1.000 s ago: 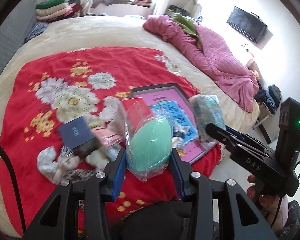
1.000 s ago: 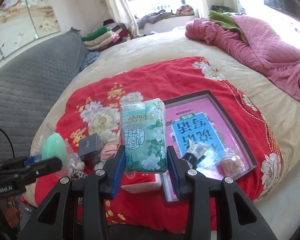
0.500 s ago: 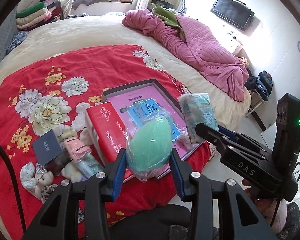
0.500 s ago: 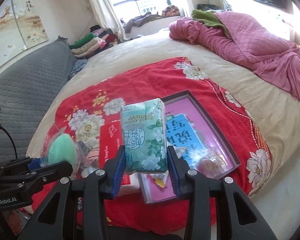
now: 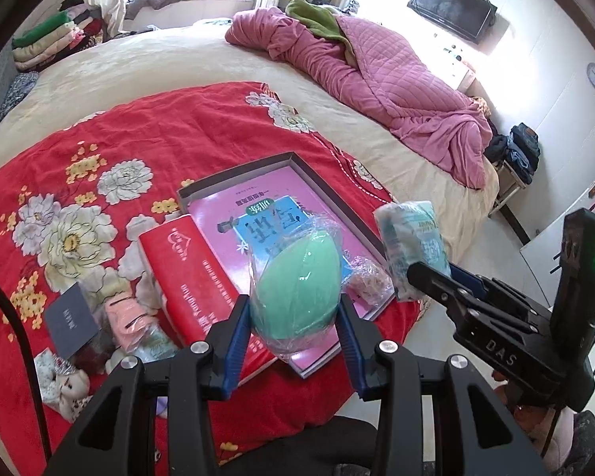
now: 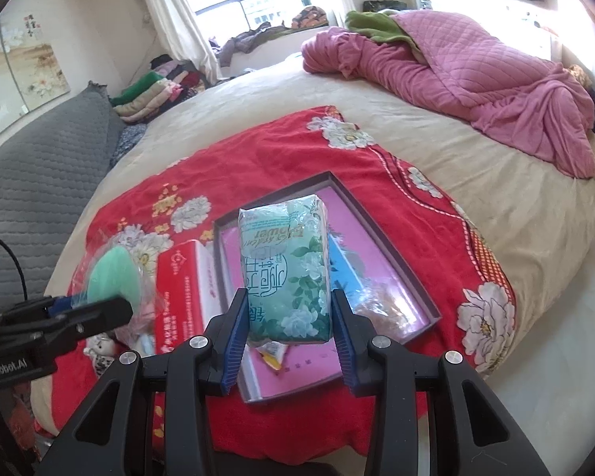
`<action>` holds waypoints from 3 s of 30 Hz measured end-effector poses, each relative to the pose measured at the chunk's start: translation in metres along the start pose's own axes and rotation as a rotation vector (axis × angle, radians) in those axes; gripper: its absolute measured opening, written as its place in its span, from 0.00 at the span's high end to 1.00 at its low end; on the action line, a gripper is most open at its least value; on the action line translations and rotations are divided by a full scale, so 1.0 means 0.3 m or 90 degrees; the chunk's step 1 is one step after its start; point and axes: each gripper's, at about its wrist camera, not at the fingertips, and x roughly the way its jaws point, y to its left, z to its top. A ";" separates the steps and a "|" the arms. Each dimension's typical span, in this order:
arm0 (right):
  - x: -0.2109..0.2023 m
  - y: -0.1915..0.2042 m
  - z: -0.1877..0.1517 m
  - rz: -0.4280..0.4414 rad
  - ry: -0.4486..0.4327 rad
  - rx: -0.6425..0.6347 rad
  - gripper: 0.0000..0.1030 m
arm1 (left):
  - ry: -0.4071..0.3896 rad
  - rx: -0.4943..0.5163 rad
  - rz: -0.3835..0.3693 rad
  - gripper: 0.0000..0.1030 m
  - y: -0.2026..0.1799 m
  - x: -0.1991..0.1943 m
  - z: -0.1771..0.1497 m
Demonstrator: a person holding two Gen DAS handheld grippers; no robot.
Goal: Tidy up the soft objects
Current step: 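Carry the sponge and tissue pack over the tray and lower them inside, then open both tools and release the sponge and tissue pack in the tray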
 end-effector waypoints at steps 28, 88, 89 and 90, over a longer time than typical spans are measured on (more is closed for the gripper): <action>0.287 -0.174 -0.122 -0.017 0.137 0.014 0.60 | 0.163 0.008 -0.062 0.59 -0.105 0.410 -0.028; 0.228 -0.276 -0.070 -0.068 0.085 0.005 0.41 | 0.182 0.081 0.010 0.51 -0.164 0.508 -0.071; 0.224 -0.273 -0.068 -0.069 0.083 0.004 0.41 | 0.181 0.079 0.011 0.49 -0.160 0.503 -0.071; 0.218 -0.268 -0.065 -0.072 0.080 0.002 0.41 | 0.180 0.077 0.011 0.49 -0.157 0.497 -0.073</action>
